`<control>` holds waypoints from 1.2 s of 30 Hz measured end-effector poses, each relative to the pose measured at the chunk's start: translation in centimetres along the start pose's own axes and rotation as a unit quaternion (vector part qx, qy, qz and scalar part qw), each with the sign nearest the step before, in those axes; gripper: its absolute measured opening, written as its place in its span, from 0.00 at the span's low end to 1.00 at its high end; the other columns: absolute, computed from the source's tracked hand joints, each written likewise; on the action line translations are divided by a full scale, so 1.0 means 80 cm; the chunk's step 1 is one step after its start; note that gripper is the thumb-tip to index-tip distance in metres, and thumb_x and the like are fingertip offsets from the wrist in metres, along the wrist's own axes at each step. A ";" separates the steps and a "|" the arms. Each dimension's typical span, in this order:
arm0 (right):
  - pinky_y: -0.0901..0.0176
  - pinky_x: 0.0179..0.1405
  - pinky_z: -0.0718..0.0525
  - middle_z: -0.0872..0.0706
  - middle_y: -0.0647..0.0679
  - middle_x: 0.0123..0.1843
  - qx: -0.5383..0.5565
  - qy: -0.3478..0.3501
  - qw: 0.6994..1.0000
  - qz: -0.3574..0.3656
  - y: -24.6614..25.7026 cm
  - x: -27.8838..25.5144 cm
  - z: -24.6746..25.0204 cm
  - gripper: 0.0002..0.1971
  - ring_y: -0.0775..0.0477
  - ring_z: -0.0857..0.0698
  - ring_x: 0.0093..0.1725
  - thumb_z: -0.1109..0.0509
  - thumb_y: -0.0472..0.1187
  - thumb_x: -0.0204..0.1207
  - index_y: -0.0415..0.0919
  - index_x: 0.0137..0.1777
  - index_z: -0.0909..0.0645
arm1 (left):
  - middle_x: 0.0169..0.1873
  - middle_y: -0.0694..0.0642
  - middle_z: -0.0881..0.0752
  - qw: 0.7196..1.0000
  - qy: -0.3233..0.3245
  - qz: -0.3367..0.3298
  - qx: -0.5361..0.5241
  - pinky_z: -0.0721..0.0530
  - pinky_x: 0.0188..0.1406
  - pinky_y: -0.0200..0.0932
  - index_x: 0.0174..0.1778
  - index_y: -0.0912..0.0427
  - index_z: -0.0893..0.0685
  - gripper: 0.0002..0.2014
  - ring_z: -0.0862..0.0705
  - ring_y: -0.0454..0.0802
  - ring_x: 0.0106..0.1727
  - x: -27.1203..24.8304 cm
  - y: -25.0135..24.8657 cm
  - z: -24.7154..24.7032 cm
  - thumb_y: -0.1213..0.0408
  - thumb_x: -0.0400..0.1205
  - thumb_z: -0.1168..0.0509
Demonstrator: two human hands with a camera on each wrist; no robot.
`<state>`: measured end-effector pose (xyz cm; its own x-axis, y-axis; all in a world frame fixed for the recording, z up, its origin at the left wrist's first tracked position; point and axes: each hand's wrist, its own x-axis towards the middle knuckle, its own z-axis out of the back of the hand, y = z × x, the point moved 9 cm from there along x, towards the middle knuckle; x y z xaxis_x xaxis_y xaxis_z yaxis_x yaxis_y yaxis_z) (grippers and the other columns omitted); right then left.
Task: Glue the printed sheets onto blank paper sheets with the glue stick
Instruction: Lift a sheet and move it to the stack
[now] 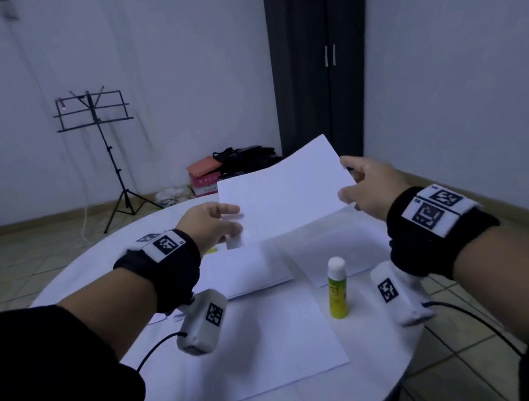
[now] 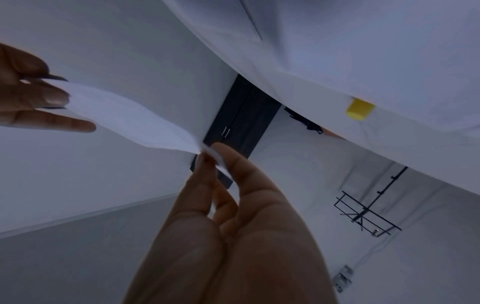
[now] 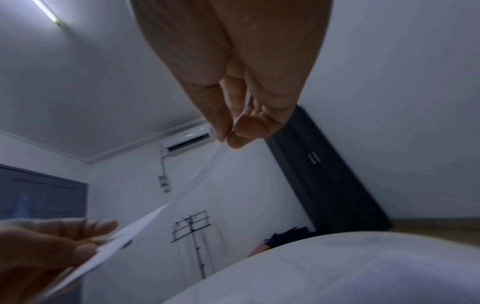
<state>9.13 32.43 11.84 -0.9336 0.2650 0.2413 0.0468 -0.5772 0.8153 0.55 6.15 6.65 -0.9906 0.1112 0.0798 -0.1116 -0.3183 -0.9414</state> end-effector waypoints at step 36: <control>0.62 0.25 0.28 0.18 0.43 0.26 -0.279 0.242 0.905 -0.210 -0.119 -0.134 -0.142 0.14 0.46 0.23 0.23 0.20 0.41 0.68 0.38 0.35 0.24 | 0.18 0.49 0.16 0.960 0.118 0.228 0.113 0.17 0.23 0.31 0.34 0.59 0.16 0.13 0.17 0.41 0.20 -0.166 0.170 0.029 0.82 0.71 0.27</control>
<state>14.62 26.33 -4.52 -0.8802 0.2589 -0.3977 -0.4084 -0.8402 0.3569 12.03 -1.84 -6.48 -0.8979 0.1139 -0.4252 0.2887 -0.5770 -0.7641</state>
